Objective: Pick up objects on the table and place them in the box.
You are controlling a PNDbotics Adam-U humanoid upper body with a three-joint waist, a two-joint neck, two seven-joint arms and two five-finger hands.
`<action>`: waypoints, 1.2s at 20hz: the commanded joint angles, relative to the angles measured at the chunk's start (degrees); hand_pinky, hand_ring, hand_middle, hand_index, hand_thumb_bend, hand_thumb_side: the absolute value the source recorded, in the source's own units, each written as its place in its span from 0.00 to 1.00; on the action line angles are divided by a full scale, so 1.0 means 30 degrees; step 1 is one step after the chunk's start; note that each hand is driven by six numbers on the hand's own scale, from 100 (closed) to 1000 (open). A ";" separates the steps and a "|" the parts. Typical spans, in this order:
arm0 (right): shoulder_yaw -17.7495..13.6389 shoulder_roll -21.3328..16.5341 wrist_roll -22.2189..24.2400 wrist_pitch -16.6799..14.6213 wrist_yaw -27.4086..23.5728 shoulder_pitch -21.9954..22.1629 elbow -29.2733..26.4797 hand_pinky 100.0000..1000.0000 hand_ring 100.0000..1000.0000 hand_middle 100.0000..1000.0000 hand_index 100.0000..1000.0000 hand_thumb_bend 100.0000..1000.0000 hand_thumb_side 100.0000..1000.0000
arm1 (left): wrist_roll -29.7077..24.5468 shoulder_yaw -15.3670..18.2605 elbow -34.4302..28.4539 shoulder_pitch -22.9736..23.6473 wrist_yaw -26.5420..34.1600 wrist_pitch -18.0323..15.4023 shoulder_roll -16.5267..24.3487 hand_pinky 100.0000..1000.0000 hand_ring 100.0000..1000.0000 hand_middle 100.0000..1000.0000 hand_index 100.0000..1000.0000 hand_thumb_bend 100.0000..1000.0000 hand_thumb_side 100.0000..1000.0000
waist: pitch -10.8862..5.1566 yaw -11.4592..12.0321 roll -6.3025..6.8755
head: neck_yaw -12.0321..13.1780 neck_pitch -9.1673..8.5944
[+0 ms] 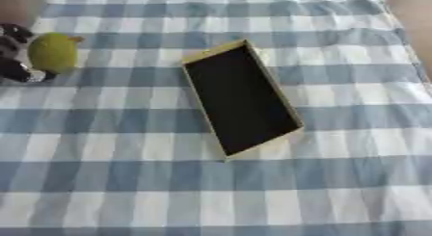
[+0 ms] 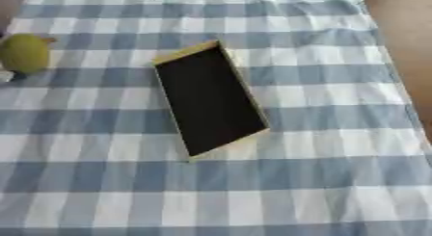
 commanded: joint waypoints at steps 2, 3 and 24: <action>-0.0091 -0.0321 0.0094 0.0040 -0.0100 -0.0212 -0.0299 0.77 0.64 0.63 0.66 0.00 0.56 | 0.0658 0.0417 0.0584 -0.0742 -0.0294 0.0158 -0.0108 0.76 0.77 0.76 0.89 0.50 0.23 | -0.0311 -0.0047 -0.0004 | 0.0133 0.0049; -0.0082 -0.0309 0.0110 0.0048 -0.0107 -0.0213 -0.0299 0.77 0.64 0.63 0.66 0.00 0.56 | 0.0789 0.0450 0.0726 -0.0846 -0.0269 0.0136 -0.0246 0.76 0.76 0.76 0.89 0.50 0.23 | -0.0306 -0.0055 -0.0012 | 0.0151 0.0046; 0.0005 -0.0129 0.0319 0.0179 -0.0215 -0.0235 -0.0299 0.77 0.63 0.62 0.66 0.00 0.56 | 0.4811 0.0752 0.2274 -0.2095 -0.1503 -0.0477 -0.1702 0.46 0.49 0.47 0.68 0.18 0.00 | -0.0171 -0.0149 -0.0019 | 0.0347 -0.0046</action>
